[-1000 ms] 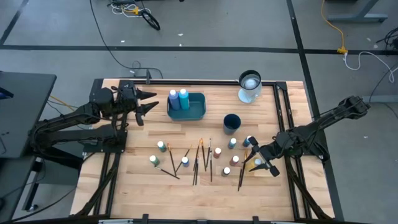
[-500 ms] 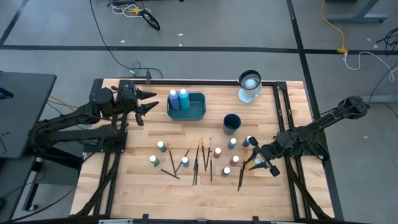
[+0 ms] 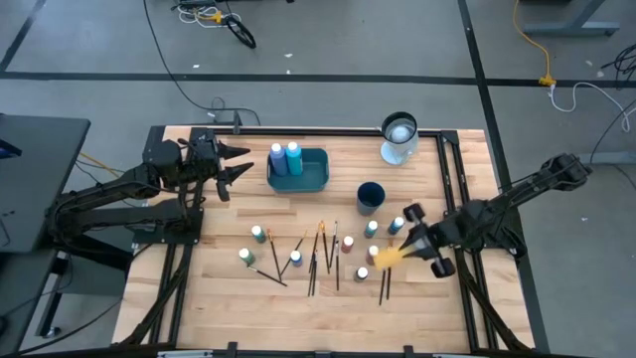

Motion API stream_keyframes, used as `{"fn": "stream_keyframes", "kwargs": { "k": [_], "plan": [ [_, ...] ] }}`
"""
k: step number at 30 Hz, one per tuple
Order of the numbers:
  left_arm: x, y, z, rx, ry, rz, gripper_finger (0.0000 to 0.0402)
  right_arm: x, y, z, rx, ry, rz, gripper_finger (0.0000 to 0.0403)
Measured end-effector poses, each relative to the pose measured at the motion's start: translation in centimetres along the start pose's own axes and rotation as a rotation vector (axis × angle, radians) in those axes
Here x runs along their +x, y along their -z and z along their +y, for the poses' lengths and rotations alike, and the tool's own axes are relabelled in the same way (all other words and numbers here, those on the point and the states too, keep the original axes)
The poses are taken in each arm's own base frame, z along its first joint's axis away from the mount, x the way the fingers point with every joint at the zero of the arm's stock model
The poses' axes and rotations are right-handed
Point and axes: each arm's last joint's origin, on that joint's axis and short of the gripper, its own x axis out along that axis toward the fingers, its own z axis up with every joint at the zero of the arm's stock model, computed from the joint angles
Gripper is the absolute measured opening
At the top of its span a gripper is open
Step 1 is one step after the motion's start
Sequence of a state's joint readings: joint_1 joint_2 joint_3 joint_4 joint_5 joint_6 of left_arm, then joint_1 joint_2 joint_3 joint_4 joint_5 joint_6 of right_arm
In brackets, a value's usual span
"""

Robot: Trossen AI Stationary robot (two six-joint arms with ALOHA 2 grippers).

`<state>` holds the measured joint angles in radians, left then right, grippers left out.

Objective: Pick & Place Paint Supplies
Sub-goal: Put the yellow paint bottle into the blue bin

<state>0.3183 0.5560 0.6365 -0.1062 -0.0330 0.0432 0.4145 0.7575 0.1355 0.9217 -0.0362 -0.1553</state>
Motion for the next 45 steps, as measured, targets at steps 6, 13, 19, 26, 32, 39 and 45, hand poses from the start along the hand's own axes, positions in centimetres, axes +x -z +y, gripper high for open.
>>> {"fn": "stream_keyframes", "kwargs": {
  "k": [6, 13, 19, 26, 32, 39, 45],
  "plan": [
    [0.0, 0.0, 0.0, 0.002, 0.000, 0.000, 0.0187, -0.2, -1.6, -1.2, -0.206, 0.188, -0.136, 0.0075],
    [0.0, 0.0, 0.0, 0.002, 0.000, 0.000, 0.0187, 1.7, -4.8, -3.5, -0.251, 0.346, -0.219, 0.0075],
    [0.0, 0.0, 0.0, 0.002, 0.000, 0.000, 0.0187, 6.2, -6.5, -6.7, -0.268, 0.469, -0.165, 0.0076],
    [0.0, 0.0, 0.0, 0.047, 0.000, 0.001, 0.0187, 12.0, -4.0, -12.5, -0.229, 0.659, 0.030, 0.0076],
    [0.0, 0.0, 0.0, 0.053, 0.002, 0.001, 0.0187, 15.3, -0.9, -18.2, -0.148, 0.745, 0.213, 0.0076],
    [0.0, 0.1, -0.1, 0.126, 0.027, 0.006, 0.0187, 16.1, 3.0, -23.7, -0.078, 0.841, 0.432, 0.0076],
    [0.0, 0.1, -0.1, 0.155, 0.024, 0.006, 0.0187, 15.1, 6.1, -26.9, -0.042, 0.863, 0.486, 0.0076]
  ]
}}
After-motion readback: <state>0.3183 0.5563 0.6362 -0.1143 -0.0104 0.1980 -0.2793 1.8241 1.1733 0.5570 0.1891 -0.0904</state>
